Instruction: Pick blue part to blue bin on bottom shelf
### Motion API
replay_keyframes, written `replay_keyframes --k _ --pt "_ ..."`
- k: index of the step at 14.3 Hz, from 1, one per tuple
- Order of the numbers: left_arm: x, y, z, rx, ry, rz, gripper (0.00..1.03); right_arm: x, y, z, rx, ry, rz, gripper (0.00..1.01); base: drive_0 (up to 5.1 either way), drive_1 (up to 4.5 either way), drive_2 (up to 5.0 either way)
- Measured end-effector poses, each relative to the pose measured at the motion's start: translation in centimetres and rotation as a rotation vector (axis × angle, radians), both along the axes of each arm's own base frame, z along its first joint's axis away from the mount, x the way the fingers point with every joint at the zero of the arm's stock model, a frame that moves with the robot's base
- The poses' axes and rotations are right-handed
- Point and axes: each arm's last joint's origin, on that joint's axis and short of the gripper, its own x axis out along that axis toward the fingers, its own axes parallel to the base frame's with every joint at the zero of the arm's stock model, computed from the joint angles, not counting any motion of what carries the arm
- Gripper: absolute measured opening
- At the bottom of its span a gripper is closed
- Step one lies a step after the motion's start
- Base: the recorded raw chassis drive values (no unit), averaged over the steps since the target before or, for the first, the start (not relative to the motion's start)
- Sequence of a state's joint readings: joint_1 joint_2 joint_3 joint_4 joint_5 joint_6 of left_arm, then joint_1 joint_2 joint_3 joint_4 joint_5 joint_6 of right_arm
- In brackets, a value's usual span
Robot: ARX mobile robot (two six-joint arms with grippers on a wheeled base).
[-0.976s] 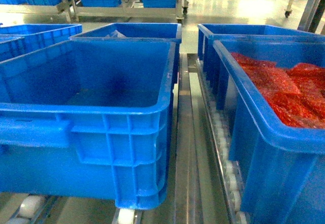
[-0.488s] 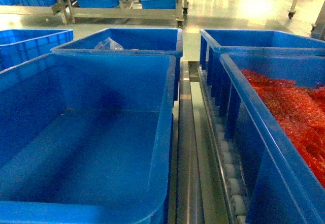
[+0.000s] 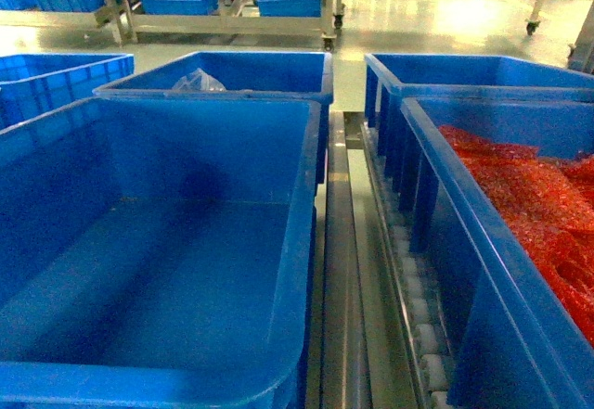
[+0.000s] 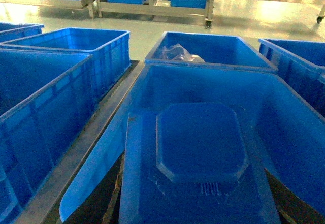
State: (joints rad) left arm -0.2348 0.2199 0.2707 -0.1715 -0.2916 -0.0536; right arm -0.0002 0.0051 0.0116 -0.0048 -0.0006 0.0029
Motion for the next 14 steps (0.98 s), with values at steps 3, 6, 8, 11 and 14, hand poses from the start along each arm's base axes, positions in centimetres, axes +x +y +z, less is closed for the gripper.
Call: replay_keyframes --k 3,6,8,11,14 --pt "0.00 0.00 0.00 0.000 0.000 0.000 0.43 0.00 0.00 0.00 0.000 0.000 0.000 0.98 0.0 0.00 0.0" --pt "0.00 0.00 0.00 0.000 0.000 0.000 0.43 0.00 0.00 0.00 0.000 0.000 0.000 0.98 0.0 0.00 0.0" --pt "0.00 0.00 0.00 0.000 0.000 0.000 0.43 0.00 0.00 0.00 0.000 0.000 0.000 0.98 0.0 0.00 0.0" --pt "0.00 0.00 0.00 0.000 0.000 0.000 0.43 0.00 0.00 0.00 0.000 0.000 0.000 0.98 0.0 0.00 0.0" --pt "0.00 0.00 0.00 0.000 0.000 0.000 0.43 0.00 0.00 0.00 0.000 0.000 0.000 0.98 0.0 0.00 0.0"
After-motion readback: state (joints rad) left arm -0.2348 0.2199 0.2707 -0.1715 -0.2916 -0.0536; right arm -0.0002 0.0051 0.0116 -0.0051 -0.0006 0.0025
